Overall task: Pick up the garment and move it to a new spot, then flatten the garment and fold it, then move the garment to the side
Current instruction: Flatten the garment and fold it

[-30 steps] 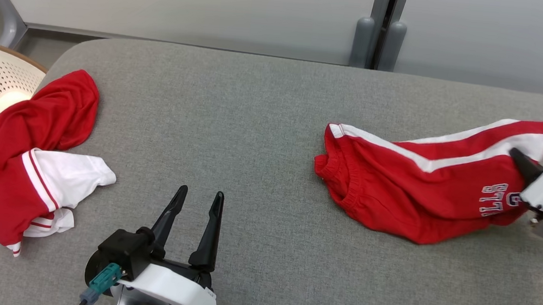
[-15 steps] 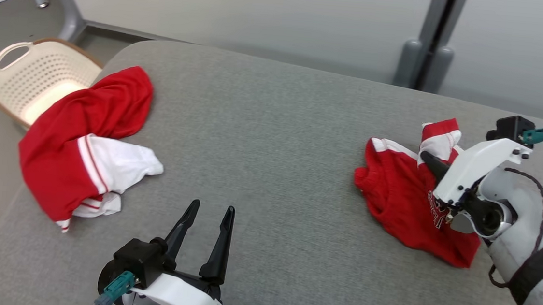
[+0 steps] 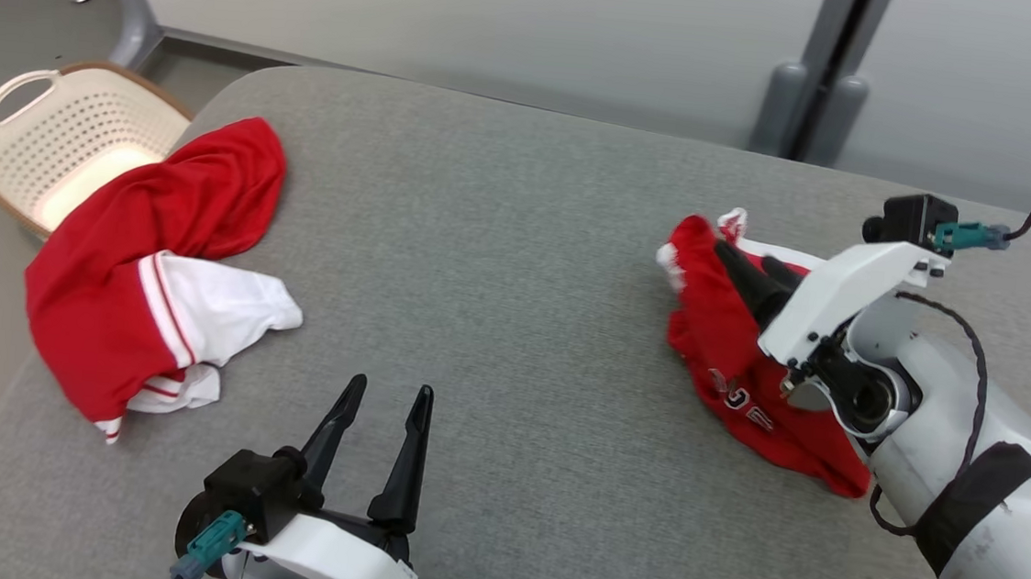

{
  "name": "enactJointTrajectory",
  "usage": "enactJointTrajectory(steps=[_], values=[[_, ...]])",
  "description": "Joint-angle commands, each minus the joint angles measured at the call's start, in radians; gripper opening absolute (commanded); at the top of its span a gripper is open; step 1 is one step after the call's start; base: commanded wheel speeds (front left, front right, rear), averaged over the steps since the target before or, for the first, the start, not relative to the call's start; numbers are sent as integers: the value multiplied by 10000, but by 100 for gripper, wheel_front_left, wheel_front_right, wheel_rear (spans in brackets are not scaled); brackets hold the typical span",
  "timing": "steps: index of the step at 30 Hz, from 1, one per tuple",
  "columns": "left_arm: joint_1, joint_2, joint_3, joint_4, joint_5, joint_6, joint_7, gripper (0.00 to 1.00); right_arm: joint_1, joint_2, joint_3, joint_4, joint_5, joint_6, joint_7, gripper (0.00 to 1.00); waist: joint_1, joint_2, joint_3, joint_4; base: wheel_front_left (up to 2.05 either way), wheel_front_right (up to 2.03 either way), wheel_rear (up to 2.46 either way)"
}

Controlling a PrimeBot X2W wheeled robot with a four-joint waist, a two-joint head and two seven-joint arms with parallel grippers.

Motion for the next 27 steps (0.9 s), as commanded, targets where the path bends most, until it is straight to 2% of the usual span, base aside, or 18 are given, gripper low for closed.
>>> enactJointTrajectory(steps=[1,8,11,16,20,26,27], values=[[113,55,94,2,74,-36,-1,100,131,-138,-58,-491,66,0,-314,100,0,0,-122,-367,0,0,0],[267,73,322,-7,82,-51,-1,100,647,-1354,-152,-2060,-374,0,-2279,100,0,0,-408,-1233,0,0,0],[340,80,413,-48,125,-72,-1,100,1005,-1938,-260,-2227,-602,-1,-3104,100,0,0,-464,-1476,0,0,0],[418,87,570,-156,241,-133,-1,100,1583,-2437,-600,-2265,-923,0,-4069,100,0,0,-505,-1664,0,0,0],[503,102,771,-244,317,-166,-1,100,2096,-2367,-754,-2303,-1231,-1,-4275,100,0,0,-567,-1840,0,0,0],[395,34,782,-154,425,-274,-1,100,2155,-1666,-532,-1365,-1750,-1,-4046,100,0,0,-533,-1763,0,0,0],[332,12,761,-142,444,-316,-1,100,2041,-1507,-478,-1144,-1791,-1,-3910,21,0,0,-512,-1691,0,0,0]])
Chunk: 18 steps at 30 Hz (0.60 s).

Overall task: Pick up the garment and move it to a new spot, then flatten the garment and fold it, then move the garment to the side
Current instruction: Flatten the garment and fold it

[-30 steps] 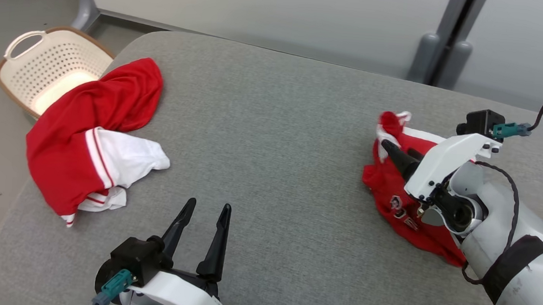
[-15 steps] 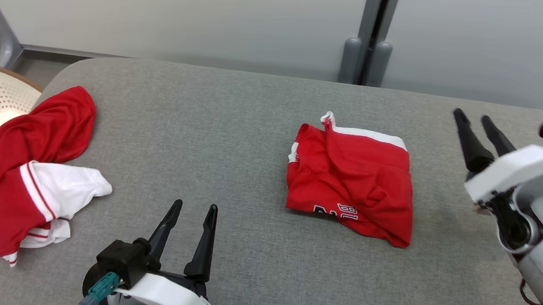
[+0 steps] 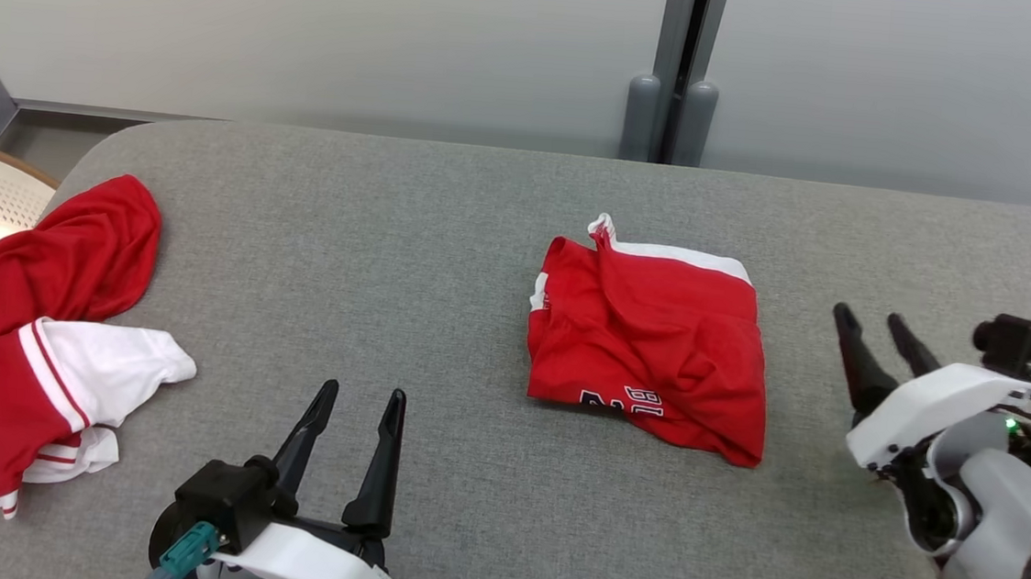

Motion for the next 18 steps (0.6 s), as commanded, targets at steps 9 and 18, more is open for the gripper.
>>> enactJointTrajectory(steps=[9,18], values=[[-228,-124,48,154,158,-108,-1,100,-730,1155,465,1662,-324,-3,1346,0,0,-1,223,994,0,0,0],[-166,-204,164,314,184,-167,-1,100,-502,2548,1409,1260,-497,-3,1682,0,0,-1,329,1743,0,0,0]])
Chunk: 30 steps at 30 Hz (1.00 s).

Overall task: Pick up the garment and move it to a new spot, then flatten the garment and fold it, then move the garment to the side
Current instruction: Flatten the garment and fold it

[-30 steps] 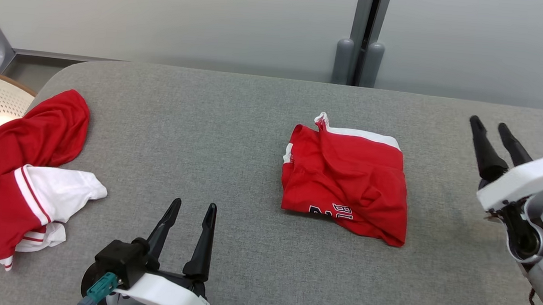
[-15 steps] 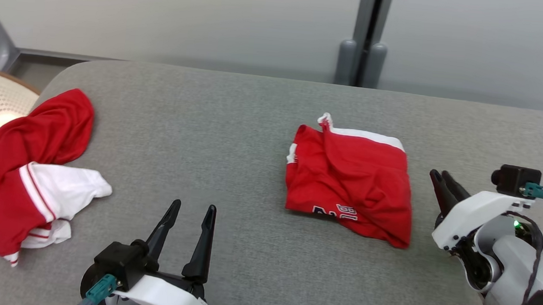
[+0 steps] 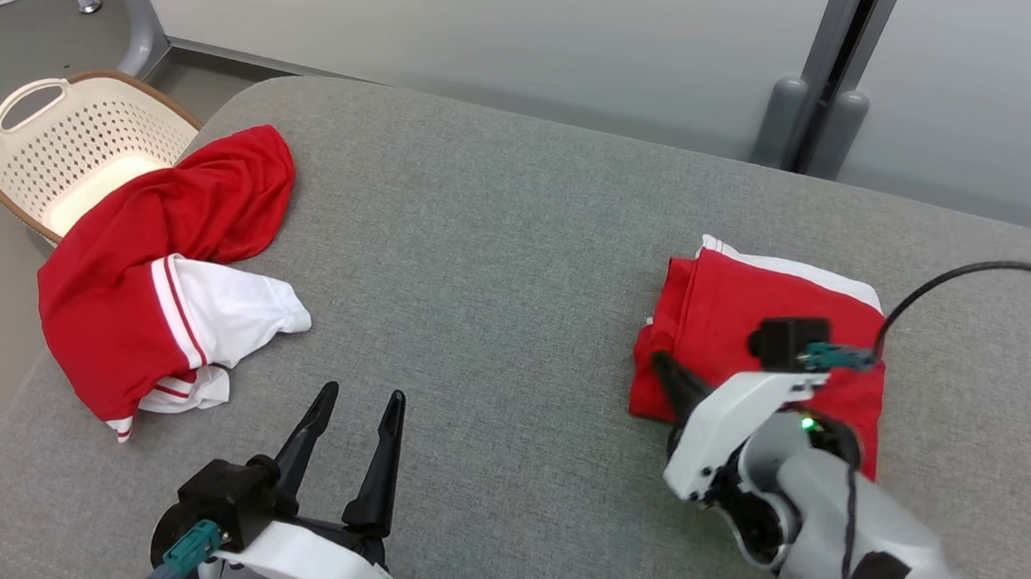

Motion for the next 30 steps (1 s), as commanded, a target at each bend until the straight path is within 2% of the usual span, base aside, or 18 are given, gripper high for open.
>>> enactJointTrajectory(steps=[1,4,9,10,11,12,13,18,21,25,26,30], values=[[-85,7,44,2,52,-38,-1,100,180,-73,97,-100,-40,-3,-65,0,0,0,-16,-31,0,0,0],[-37,8,110,-38,78,1,-1,100,252,29,429,-728,-19,-2,-283,0,0,0,-70,-230,0,0,0],[54,91,262,-93,103,18,-1,100,106,-480,634,-1548,-112,-3,-1121,0,0,0,-249,-791,0,0,0],[80,104,298,-109,110,23,-1,100,63,-620,643,-1697,-152,-2,-1299,3,0,0,-293,-925,0,0,0],[108,121,329,-125,117,27,-1,100,30,-762,632,-1826,-214,-3,-1450,34,0,0,-337,-1063,0,0,0],[129,144,366,-134,109,27,-1,100,5,-942,605,-1976,-271,-3,-1592,80,0,0,-379,-1200,0,0,0],[149,168,409,-156,115,31,-1,100,-35,-1127,556,-2081,-359,-3,-1718,100,0,0,-419,-1339,0,0,0],[242,334,697,-301,156,123,-1,100,-149,-1894,-215,-2638,-1110,-3,-2045,100,0,0,-596,-2065,0,0,0],[250,522,938,-438,195,218,-1,100,123,-2219,-1497,-3282,-2027,-3,-2042,100,0,0,-679,-2491,0,0,0],[337,687,1272,-634,304,309,-1,100,1126,-2342,-3413,-4246,-3313,-3,-2027,100,0,0,-771,-2920,0,0,0],[337,687,1272,-634,304,309,-1,100,1126,-2342,-3413,-4246,-3313,-3,-2027,100,0,0,-771,-2920,0,0,0],[404,807,1486,-771,402,382,-1,100,2399,-2127,-4964,-4994,-4475,-2,-2027,100,0,0,-805,-3158,0,0,0]])
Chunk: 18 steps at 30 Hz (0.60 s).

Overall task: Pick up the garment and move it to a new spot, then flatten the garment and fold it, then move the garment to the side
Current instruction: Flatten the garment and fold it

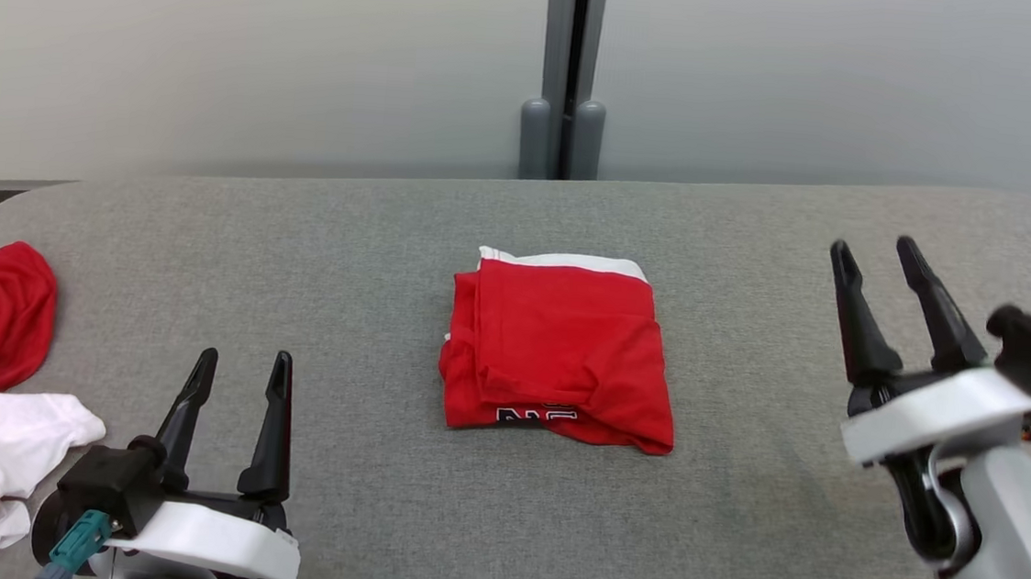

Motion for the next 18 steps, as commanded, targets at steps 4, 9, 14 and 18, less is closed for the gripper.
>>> enactJointTrajectory(steps=[4,9,14,18], values=[[184,128,184,-16,166,103,-1,100,1323,383,-1051,-646,-892,-1,-7,100,1,0,-75,-199,0,0,0],[106,140,250,116,305,149,-1,100,2370,787,-1753,-995,-1495,-1,-8,100,1,0,-97,-264,0,0,0],[-38,159,184,259,486,188,-1,100,2813,1043,-2062,-1183,-1787,-1,73,100,1,0,-60,-311,0,0,0],[-177,119,111,384,575,181,-1,100,2866,1132,-2139,-1269,-1897,-1,265,100,1,0,1,-297,0,0,0]])
